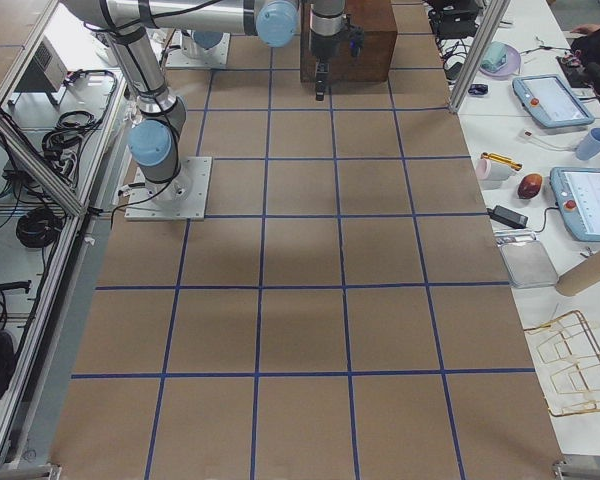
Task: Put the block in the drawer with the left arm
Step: 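Hook the left gripper onto the white drawer handle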
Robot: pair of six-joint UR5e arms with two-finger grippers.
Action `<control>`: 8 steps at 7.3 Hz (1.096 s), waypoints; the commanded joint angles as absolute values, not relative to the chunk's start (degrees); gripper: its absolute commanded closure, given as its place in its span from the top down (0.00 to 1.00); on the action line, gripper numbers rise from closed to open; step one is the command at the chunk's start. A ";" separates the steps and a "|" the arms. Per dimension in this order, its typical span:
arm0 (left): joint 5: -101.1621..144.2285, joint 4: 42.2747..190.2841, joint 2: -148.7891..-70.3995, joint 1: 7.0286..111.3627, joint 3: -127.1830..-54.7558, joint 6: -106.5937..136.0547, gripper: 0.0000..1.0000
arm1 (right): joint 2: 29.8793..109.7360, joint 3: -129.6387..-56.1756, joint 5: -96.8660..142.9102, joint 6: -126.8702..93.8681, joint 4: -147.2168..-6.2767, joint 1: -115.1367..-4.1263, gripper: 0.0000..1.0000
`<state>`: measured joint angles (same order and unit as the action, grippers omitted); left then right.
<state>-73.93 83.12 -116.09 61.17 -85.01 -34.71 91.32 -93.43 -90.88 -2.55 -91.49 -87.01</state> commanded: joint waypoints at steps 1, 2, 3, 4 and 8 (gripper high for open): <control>-73.92 79.74 -116.63 61.17 -86.82 -34.63 0.98 | 91.32 -93.43 -90.88 -2.55 -91.49 -87.01 1.00; -74.00 78.59 -116.72 61.17 -87.62 -34.72 0.98 | 91.32 -93.43 -90.97 -2.55 -91.49 -87.01 1.00; -74.00 78.57 -116.63 61.17 -87.45 -34.72 0.97 | 91.32 -93.43 -90.88 -2.55 -91.49 -87.01 1.00; -74.00 78.57 -116.63 61.17 -87.36 -34.80 0.90 | 91.32 -93.43 -90.97 -2.55 -91.49 -87.01 1.00; -76.96 78.57 -116.37 60.65 -85.70 -35.51 0.89 | 91.32 -93.43 -90.88 -2.55 -91.49 -87.01 1.00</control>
